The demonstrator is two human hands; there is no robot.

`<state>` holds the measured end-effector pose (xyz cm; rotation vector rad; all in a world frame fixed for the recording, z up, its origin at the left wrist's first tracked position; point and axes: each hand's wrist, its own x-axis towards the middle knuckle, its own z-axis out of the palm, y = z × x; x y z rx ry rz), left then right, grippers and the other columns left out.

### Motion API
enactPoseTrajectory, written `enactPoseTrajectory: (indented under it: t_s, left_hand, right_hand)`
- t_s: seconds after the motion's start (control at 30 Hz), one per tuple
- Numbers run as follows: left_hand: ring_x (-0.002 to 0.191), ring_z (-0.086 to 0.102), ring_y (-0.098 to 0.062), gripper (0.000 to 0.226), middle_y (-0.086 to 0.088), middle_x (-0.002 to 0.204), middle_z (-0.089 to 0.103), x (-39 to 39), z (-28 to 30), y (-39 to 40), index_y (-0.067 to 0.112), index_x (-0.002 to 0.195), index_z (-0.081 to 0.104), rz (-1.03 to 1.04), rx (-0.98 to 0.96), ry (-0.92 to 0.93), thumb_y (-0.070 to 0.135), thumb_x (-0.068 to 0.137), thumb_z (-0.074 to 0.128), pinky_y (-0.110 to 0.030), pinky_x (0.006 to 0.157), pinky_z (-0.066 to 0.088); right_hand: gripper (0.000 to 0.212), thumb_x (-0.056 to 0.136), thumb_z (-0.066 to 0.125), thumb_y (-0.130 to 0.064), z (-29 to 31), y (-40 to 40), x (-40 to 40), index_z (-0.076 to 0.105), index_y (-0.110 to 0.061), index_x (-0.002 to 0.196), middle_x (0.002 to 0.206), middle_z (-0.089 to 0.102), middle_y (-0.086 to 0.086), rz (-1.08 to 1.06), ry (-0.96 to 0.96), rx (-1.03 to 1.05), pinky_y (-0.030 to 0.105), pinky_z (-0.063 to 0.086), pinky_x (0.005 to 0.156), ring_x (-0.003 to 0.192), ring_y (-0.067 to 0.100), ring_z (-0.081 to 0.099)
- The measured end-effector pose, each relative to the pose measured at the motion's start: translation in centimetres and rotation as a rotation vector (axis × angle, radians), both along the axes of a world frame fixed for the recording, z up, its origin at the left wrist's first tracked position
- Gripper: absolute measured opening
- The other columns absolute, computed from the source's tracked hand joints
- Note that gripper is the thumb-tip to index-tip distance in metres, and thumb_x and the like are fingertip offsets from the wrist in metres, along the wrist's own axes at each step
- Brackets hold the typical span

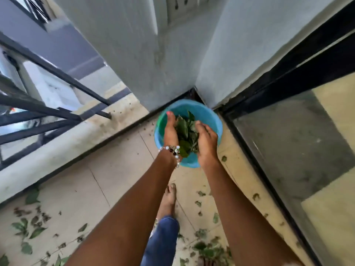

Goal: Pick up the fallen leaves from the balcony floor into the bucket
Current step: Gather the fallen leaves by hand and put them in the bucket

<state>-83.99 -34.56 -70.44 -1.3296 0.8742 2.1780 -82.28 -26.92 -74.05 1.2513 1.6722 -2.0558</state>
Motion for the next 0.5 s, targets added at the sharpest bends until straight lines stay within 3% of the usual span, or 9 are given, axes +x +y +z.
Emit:
enactPoseTrajectory:
  t_s: [0.13,0.2,0.27,0.33,0.37,0.4,0.43,0.47,0.5]
  left_hand:
    - [0.080,0.059,-0.018,0.055,0.005,0.078,0.066,-0.6,-3.9,0.2,0.022,0.090,0.060,-0.213,-0.145,-0.135,0.066,0.095,0.027,-0.033,0.086,0.044]
    - [0.097,0.054,-0.021,0.069,0.001,0.102,0.063,3.6,-8.4,0.8,0.024,0.120,0.048,-0.289,-0.100,-0.278,0.068,0.094,0.002,-0.035,0.097,0.035]
    - [0.113,0.047,-0.032,0.049,-0.016,0.127,0.056,13.0,-19.5,0.3,0.023,0.136,0.012,-0.749,-0.352,-0.219,0.047,0.096,-0.001,-0.045,0.099,0.033]
    - [0.109,0.047,-0.035,0.041,-0.017,0.125,0.055,23.2,-30.5,-2.6,0.021,0.132,0.004,-1.040,-0.583,-0.202,0.023,0.093,0.016,-0.046,0.091,0.035]
    - [0.109,0.047,-0.034,0.045,-0.016,0.125,0.054,22.0,-30.5,-3.4,0.021,0.135,0.000,-0.989,-0.590,-0.233,0.021,0.093,0.016,-0.046,0.091,0.035]
    - [0.111,0.048,-0.033,0.050,-0.014,0.127,0.054,15.8,-25.8,-4.1,0.021,0.140,-0.004,-0.867,-0.413,-0.301,0.027,0.094,0.015,-0.047,0.093,0.037]
    - [0.111,0.050,-0.030,0.056,-0.009,0.127,0.056,9.8,-19.5,-4.4,0.017,0.145,0.003,-0.576,-0.156,-0.345,0.039,0.096,0.019,-0.049,0.095,0.040]
    - [0.109,0.054,-0.027,0.062,-0.004,0.123,0.059,4.7,-11.8,-3.1,0.013,0.143,0.025,-0.575,-0.153,-0.380,0.051,0.095,0.033,-0.047,0.096,0.043]
    - [0.105,0.057,-0.023,0.056,-0.001,0.117,0.061,2.3,-6.4,-2.4,0.015,0.135,0.044,-0.604,-0.286,-0.216,0.053,0.094,0.045,-0.044,0.094,0.046]
  right_hand:
    - [0.063,0.081,0.055,-0.067,-5.0,1.2,-0.7,0.062,-0.023,0.125,0.128,0.062,0.002,0.058,-0.168,-0.062,0.047,0.046,0.103,0.117,0.022,0.058]
    - [0.068,0.081,0.049,-0.073,-5.8,1.7,-0.8,0.056,-0.029,0.132,0.137,0.055,0.001,0.007,-0.220,-0.131,0.050,0.044,0.105,0.122,0.023,0.054]
    - [0.060,0.091,0.044,-0.065,-4.9,2.0,-0.8,0.049,-0.028,0.138,0.141,0.050,0.002,-0.054,-0.271,-0.209,0.047,0.042,0.107,0.127,0.024,0.050]
    - [0.061,0.096,0.043,-0.058,-2.9,2.1,-0.8,0.043,-0.020,0.144,0.147,0.044,0.005,-0.101,-0.294,-0.234,0.033,0.039,0.102,0.133,0.022,0.043]
    - [0.060,0.098,0.042,-0.053,-1.7,2.0,-0.8,0.041,-0.015,0.145,0.147,0.043,0.005,-0.105,-0.298,-0.228,0.029,0.038,0.096,0.134,0.021,0.040]
    - [0.059,0.099,0.043,-0.049,-0.1,2.1,-0.8,0.043,-0.011,0.144,0.146,0.043,0.006,-0.100,-0.296,-0.219,0.027,0.036,0.093,0.133,0.019,0.041]
    - [0.057,0.100,0.043,-0.046,1.5,2.1,-0.7,0.045,-0.007,0.141,0.143,0.047,0.008,-0.095,-0.292,-0.221,0.026,0.037,0.091,0.128,0.018,0.044]
    - [0.054,0.101,0.044,-0.043,3.2,2.2,-0.5,0.049,-0.004,0.138,0.139,0.051,0.010,-0.084,-0.284,-0.219,0.026,0.040,0.091,0.124,0.018,0.048]
    - [0.050,0.101,0.045,-0.039,5.0,2.3,-0.3,0.052,-0.002,0.134,0.134,0.055,0.013,-0.072,-0.271,-0.222,0.027,0.044,0.091,0.120,0.021,0.052]
